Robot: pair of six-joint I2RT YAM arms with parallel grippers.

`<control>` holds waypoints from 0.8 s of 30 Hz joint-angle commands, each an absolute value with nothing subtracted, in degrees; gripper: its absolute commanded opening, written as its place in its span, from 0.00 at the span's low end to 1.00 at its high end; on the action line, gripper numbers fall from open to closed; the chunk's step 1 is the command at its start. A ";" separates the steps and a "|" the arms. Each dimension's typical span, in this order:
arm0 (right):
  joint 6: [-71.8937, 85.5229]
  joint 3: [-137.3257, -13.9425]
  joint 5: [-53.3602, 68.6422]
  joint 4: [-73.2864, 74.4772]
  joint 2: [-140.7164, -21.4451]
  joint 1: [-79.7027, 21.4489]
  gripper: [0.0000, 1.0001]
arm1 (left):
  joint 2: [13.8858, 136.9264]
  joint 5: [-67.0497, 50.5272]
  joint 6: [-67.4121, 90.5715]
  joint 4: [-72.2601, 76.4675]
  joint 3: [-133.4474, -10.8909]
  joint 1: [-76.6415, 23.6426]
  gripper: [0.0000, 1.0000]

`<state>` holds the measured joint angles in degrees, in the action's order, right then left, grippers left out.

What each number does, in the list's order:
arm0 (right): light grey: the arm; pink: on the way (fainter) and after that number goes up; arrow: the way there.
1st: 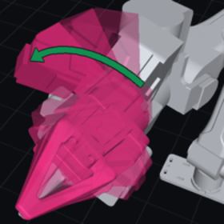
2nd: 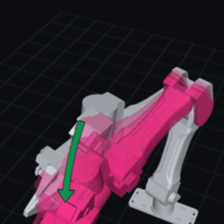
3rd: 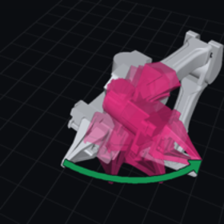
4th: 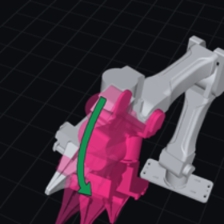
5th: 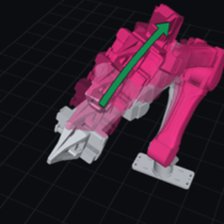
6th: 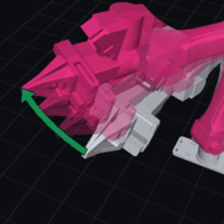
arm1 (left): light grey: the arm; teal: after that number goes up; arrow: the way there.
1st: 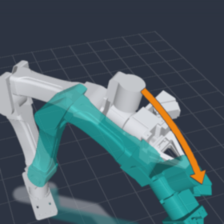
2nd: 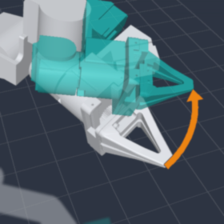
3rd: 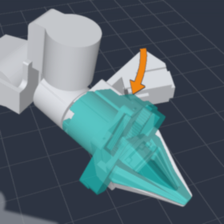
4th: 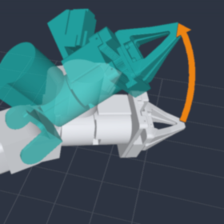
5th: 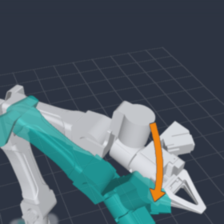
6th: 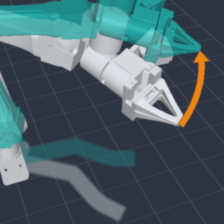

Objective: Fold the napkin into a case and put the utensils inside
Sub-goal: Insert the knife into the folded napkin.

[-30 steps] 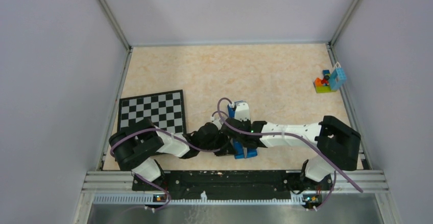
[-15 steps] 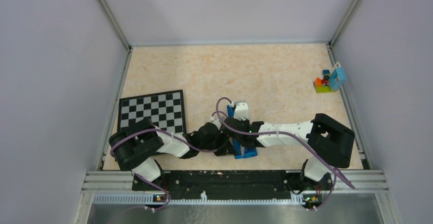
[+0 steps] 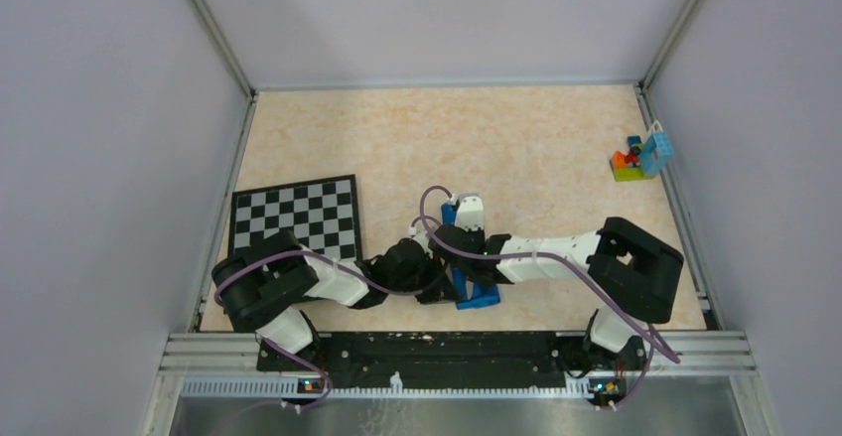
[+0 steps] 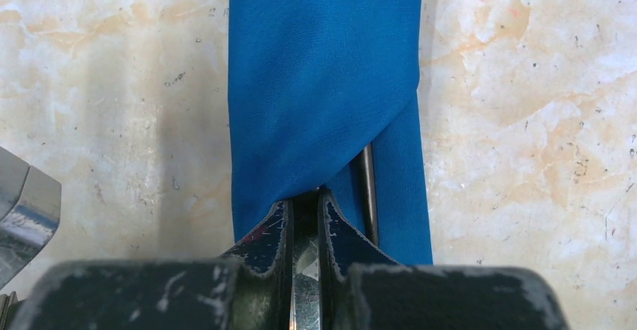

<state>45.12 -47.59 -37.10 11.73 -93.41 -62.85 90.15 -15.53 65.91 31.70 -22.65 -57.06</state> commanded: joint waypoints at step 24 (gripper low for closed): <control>45.73 -53.62 -24.37 36.83 -69.70 -61.97 0.49 | 74.57 -9.82 63.81 17.21 -25.08 -57.32 0.01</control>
